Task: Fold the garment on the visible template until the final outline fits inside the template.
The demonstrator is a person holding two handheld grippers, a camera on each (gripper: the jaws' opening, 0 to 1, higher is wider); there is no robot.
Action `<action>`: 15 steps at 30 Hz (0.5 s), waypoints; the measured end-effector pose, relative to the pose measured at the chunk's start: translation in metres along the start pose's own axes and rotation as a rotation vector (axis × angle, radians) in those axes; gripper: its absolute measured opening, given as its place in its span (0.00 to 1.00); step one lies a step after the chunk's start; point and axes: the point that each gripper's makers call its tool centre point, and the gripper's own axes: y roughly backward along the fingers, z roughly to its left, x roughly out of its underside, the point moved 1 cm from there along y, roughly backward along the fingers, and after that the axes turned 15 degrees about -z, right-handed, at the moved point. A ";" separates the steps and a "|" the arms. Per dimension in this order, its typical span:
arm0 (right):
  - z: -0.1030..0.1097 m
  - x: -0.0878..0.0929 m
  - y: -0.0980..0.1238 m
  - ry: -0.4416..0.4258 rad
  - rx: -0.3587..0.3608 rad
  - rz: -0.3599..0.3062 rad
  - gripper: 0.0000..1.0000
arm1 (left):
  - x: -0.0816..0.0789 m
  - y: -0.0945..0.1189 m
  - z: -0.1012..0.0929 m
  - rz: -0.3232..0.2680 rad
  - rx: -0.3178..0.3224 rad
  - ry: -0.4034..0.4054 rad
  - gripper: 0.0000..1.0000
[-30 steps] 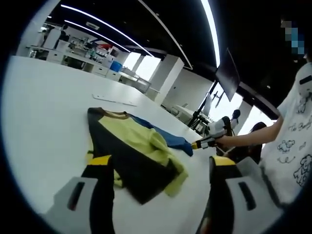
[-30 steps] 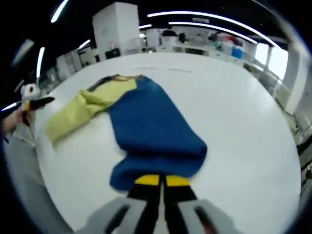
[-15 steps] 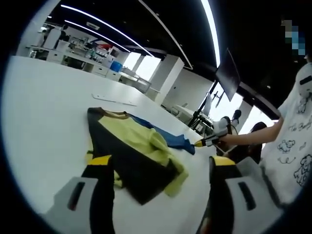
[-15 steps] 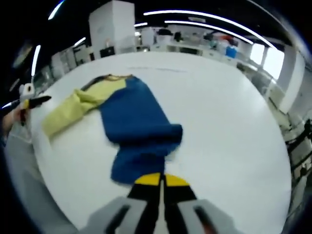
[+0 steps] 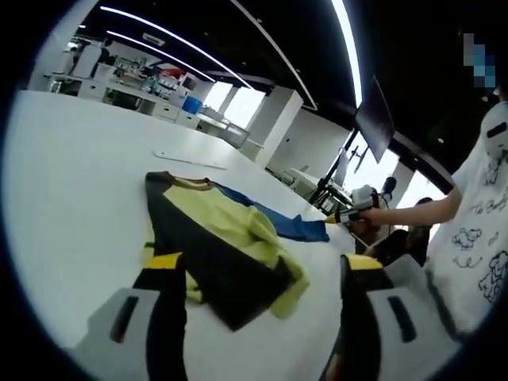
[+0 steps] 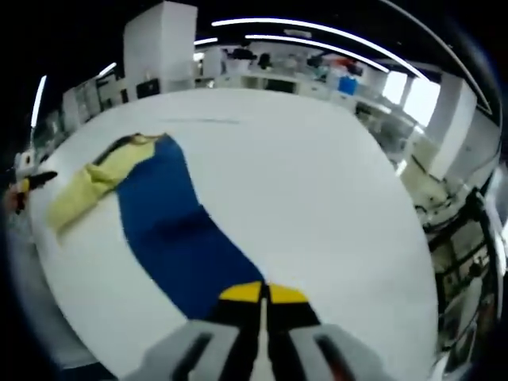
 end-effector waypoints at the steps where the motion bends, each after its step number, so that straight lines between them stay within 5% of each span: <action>1: -0.003 0.000 0.000 0.002 0.005 0.003 0.00 | 0.000 0.000 0.000 0.000 -0.004 0.000 0.77; 7: -0.046 -0.001 -0.006 0.017 0.044 0.032 0.00 | -0.005 0.003 0.002 -0.006 -0.025 -0.003 0.77; 15: -0.061 -0.002 -0.008 0.015 0.093 0.056 0.00 | -0.001 0.008 0.006 0.006 -0.055 0.005 0.77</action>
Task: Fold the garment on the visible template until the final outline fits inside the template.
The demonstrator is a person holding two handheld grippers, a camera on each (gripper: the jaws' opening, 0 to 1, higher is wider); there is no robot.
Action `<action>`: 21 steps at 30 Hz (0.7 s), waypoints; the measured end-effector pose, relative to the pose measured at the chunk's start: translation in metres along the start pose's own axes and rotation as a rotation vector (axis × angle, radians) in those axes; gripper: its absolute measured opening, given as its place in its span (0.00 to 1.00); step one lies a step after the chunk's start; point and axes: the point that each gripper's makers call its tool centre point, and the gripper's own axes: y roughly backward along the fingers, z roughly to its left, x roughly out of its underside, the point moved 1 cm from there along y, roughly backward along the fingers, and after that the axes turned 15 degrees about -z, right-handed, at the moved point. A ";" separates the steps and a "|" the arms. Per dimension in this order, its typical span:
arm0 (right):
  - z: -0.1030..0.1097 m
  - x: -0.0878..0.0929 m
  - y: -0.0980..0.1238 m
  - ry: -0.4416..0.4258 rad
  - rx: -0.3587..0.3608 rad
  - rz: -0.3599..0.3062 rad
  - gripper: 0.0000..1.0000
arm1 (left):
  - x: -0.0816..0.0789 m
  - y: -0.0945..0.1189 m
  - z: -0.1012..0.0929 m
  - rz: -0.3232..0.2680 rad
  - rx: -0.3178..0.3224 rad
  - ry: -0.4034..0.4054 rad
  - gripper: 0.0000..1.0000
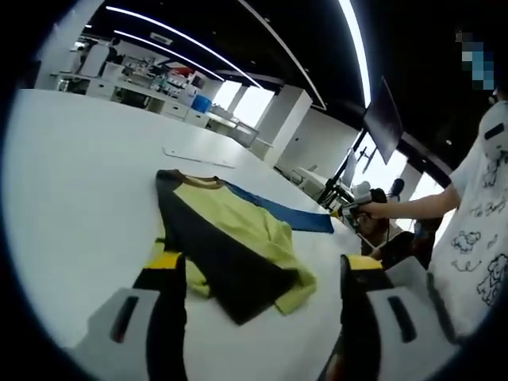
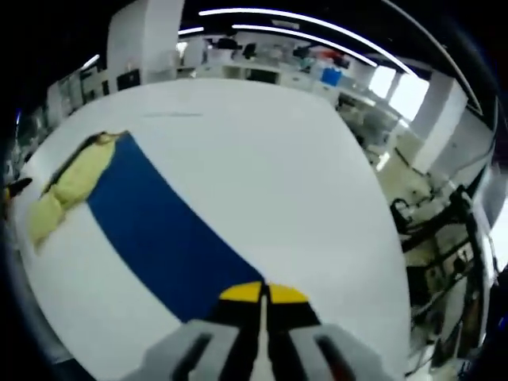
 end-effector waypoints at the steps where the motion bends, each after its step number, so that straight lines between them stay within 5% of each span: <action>1: -0.003 -0.001 -0.002 -0.003 0.008 0.001 0.00 | 0.001 0.000 0.000 0.002 -0.004 0.002 0.77; 10: -0.017 -0.002 -0.020 0.010 0.016 0.036 0.00 | 0.002 0.002 0.003 0.005 -0.024 0.007 0.77; 21: -0.013 0.006 -0.017 -0.008 0.018 0.047 0.00 | 0.003 0.007 0.005 -0.006 -0.040 0.011 0.77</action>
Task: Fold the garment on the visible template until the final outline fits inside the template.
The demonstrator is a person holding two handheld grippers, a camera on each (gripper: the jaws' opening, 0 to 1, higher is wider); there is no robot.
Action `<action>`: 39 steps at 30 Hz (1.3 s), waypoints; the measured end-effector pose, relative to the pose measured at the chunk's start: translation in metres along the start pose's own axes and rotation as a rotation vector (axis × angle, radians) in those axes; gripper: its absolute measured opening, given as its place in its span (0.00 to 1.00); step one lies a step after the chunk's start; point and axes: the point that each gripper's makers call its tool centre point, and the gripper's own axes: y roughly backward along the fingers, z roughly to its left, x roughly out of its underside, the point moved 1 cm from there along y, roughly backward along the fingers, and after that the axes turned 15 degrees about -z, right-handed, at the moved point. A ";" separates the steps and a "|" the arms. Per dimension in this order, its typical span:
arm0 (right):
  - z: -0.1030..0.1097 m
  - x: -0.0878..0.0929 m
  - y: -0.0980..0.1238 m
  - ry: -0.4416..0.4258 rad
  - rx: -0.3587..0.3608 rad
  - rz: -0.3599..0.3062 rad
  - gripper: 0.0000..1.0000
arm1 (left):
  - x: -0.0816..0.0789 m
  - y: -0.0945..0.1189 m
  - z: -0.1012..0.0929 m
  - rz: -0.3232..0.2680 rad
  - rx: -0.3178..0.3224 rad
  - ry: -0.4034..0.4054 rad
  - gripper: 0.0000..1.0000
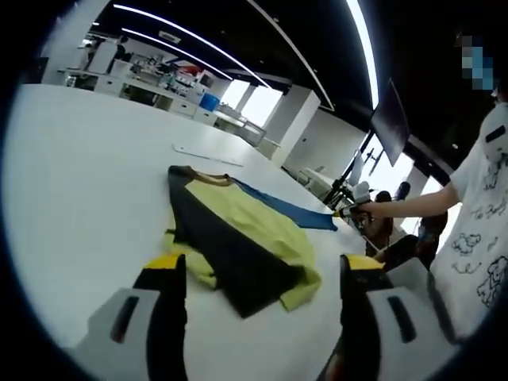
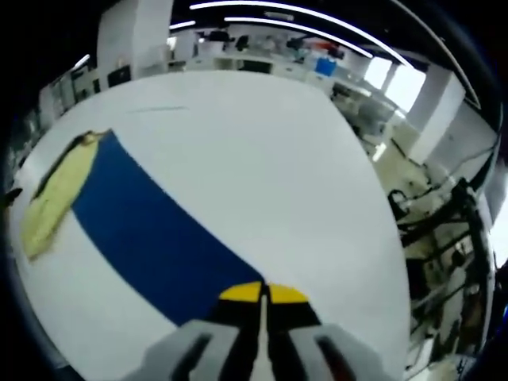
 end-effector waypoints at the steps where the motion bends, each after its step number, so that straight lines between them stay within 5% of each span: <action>1: 0.002 -0.001 0.003 -0.002 0.000 -0.010 0.00 | 0.000 0.000 0.000 -0.002 0.001 0.000 0.77; 7: -0.002 -0.007 0.006 -0.005 0.003 -0.038 0.01 | -0.001 0.001 -0.001 -0.010 0.005 -0.002 0.76; 15: 0.013 -0.022 0.012 -0.019 -0.054 -0.152 0.35 | 0.001 0.003 -0.002 -0.004 0.022 -0.013 0.76; 29: 0.093 -0.057 0.044 -0.022 -0.299 -0.359 0.89 | -0.002 0.003 -0.005 -0.002 0.050 -0.042 0.76; 39: 0.132 -0.077 0.068 -0.013 -0.378 -0.438 0.99 | -0.001 0.002 -0.006 0.021 0.067 -0.082 0.76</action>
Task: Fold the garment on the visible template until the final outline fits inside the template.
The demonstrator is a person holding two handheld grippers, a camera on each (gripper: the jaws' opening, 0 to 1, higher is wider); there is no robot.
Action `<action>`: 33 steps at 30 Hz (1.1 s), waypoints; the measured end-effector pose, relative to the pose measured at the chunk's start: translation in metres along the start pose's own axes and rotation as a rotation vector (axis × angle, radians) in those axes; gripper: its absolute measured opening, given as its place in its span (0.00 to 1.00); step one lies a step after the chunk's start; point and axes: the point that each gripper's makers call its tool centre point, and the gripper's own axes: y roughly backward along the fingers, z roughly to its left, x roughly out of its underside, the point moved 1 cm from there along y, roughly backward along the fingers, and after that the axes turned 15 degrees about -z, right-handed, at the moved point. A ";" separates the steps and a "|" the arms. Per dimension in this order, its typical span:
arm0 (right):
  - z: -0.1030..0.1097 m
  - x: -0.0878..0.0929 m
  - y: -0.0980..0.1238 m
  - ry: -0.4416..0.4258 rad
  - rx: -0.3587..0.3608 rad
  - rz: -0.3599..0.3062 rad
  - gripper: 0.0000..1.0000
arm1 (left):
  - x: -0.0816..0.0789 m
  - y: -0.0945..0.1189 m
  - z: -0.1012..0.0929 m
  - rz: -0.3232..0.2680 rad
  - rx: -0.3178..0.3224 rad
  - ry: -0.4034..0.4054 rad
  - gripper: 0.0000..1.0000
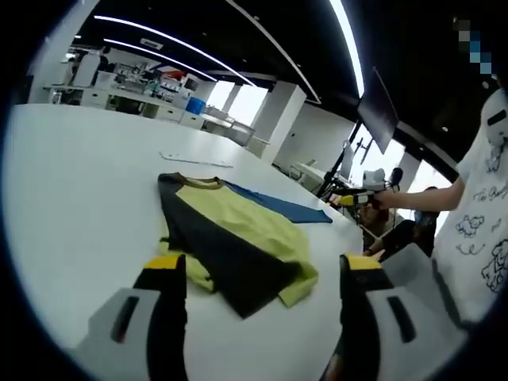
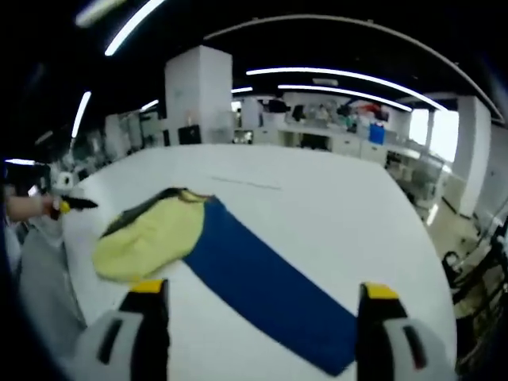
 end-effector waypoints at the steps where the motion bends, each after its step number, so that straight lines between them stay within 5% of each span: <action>1: 0.002 0.000 0.000 0.005 -0.009 -0.001 0.99 | 0.002 0.000 0.000 0.011 -0.002 -0.015 0.76; 9: 0.041 -0.012 0.002 -0.005 -0.071 -0.043 0.99 | 0.019 -0.003 0.002 0.088 -0.005 -0.071 0.70; 14: 0.057 -0.015 0.002 0.000 -0.105 -0.044 0.99 | 0.041 -0.013 -0.001 0.196 0.009 -0.200 0.61; 21: 0.071 -0.016 0.001 0.002 -0.137 -0.049 0.99 | 0.049 -0.029 -0.011 0.260 0.038 -0.360 0.47; 33: 0.107 -0.008 0.003 -0.020 -0.178 -0.040 0.97 | 0.068 -0.044 -0.017 0.386 0.176 -0.643 0.31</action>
